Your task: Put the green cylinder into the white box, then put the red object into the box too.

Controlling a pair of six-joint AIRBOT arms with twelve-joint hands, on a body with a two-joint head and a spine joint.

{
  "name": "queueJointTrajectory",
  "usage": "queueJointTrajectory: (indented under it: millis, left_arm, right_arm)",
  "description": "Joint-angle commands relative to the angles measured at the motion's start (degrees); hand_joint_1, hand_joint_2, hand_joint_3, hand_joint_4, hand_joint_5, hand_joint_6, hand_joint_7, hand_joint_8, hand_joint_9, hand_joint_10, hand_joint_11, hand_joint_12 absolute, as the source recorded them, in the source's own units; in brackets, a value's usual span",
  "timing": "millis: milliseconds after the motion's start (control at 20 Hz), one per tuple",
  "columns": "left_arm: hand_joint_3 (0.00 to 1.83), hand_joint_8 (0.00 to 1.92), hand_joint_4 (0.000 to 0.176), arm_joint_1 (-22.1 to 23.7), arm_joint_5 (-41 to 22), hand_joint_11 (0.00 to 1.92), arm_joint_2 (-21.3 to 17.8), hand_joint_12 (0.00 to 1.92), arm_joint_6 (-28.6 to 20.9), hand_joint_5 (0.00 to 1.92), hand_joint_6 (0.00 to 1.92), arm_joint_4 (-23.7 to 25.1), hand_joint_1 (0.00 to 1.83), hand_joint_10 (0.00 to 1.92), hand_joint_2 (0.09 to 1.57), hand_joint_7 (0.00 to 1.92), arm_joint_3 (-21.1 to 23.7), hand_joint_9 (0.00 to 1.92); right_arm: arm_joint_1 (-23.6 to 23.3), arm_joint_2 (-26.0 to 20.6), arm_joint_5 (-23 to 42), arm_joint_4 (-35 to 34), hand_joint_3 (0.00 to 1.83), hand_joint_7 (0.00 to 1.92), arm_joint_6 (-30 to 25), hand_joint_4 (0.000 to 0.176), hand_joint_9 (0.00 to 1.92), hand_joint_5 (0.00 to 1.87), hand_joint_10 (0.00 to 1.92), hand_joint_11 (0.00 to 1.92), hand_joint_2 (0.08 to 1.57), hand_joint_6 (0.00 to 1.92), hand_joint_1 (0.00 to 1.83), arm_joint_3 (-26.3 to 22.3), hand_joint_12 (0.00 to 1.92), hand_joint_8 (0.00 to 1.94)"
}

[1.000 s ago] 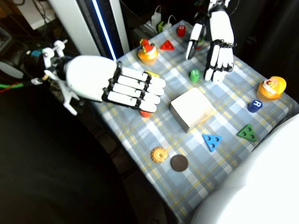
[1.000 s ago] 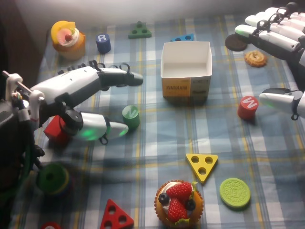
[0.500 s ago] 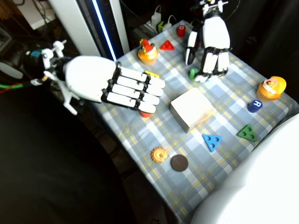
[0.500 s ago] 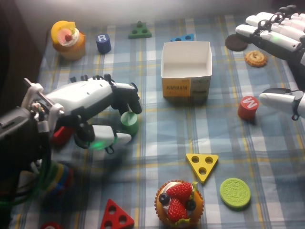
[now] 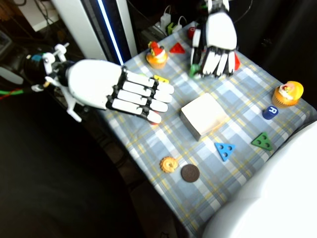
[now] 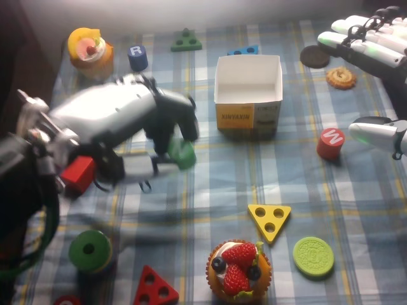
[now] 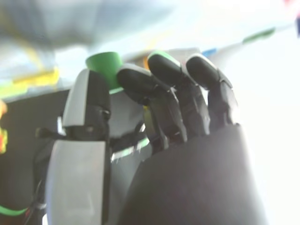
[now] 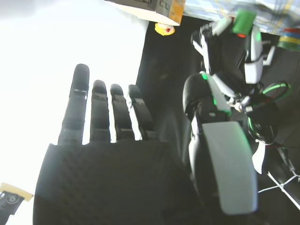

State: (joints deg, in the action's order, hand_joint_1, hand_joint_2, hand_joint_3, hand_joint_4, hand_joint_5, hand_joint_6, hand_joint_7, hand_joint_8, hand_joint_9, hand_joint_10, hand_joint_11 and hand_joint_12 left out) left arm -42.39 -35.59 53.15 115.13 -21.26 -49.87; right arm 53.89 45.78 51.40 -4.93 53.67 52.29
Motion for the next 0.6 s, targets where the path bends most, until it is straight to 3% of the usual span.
queueJointTrajectory:
  millis: [0,50,100,250,350,400,450,550]
  left_arm:
    - [0.00,1.49,0.000,0.81,-8.84,0.00,-0.55,1.92,-0.19,0.72,1.20,2.14,1.19,1.77,1.23,0.83,0.58,0.42]
    - [0.00,1.44,0.000,0.92,-10.21,0.00,-1.38,1.92,-0.18,0.73,1.18,3.05,1.20,1.71,1.22,0.85,1.39,0.43]
    - [0.00,1.49,0.000,1.14,-11.65,0.08,-2.18,1.92,-0.18,0.77,1.09,3.97,1.21,1.83,1.21,0.85,2.12,0.48]
    - [0.00,1.45,0.000,2.38,-13.38,0.15,-2.82,1.92,-0.16,0.78,1.08,5.40,1.22,1.90,1.20,0.88,2.53,0.51]
    - [0.00,1.49,0.000,4.11,-12.89,0.11,-2.24,1.92,-0.14,0.77,1.09,5.41,1.22,1.91,1.21,0.85,1.47,0.48]
    - [0.00,1.39,0.000,5.05,-12.30,0.04,-1.60,1.92,-0.14,0.79,1.08,5.13,1.23,1.77,1.19,0.90,0.59,0.47]
    - [0.00,1.33,0.000,6.47,-11.30,0.01,-0.45,1.92,-0.14,0.81,1.06,4.51,1.23,1.66,1.18,0.94,-0.78,0.48]
    - [0.00,1.35,0.000,9.18,-9.23,0.00,1.86,1.92,-0.14,0.80,1.06,3.74,1.23,1.66,1.18,0.93,-3.43,0.46]
  right_arm:
    - [-0.25,-0.09,7.34,-0.31,0.00,0.00,-0.49,0.000,0.00,0.00,0.00,0.00,1.32,0.00,0.44,0.09,0.24,0.00]
    - [-0.20,-0.09,7.39,-0.31,0.00,0.00,-0.55,0.000,0.00,0.00,0.00,0.00,1.32,0.00,0.44,0.09,0.34,0.00]
    - [-0.19,-0.09,7.45,-0.32,0.00,0.00,-0.60,0.000,0.00,0.00,0.00,0.00,1.32,0.00,0.43,0.10,0.36,0.00]
    - [-0.14,-0.09,7.71,-0.37,0.00,0.00,-0.63,0.000,0.00,0.00,0.00,0.00,1.32,0.00,0.39,0.11,0.41,0.00]
    - [-0.13,-0.09,7.95,-0.43,0.00,0.00,-0.63,0.000,0.00,0.00,0.00,0.00,1.33,0.00,0.40,0.12,0.24,0.00]
    - [-0.13,-0.09,8.06,-0.46,0.00,0.00,-0.63,0.000,0.00,0.00,0.00,0.00,1.33,0.00,0.38,0.12,0.22,0.00]
    - [-0.09,-0.08,8.19,-0.55,0.00,0.00,-0.63,0.000,0.00,0.00,0.00,0.00,1.33,0.00,0.38,0.12,0.08,0.00]
    - [0.04,-0.07,8.39,-0.68,0.00,0.00,-0.64,0.000,0.00,0.00,0.00,0.01,1.33,0.00,0.38,0.11,0.01,0.00]
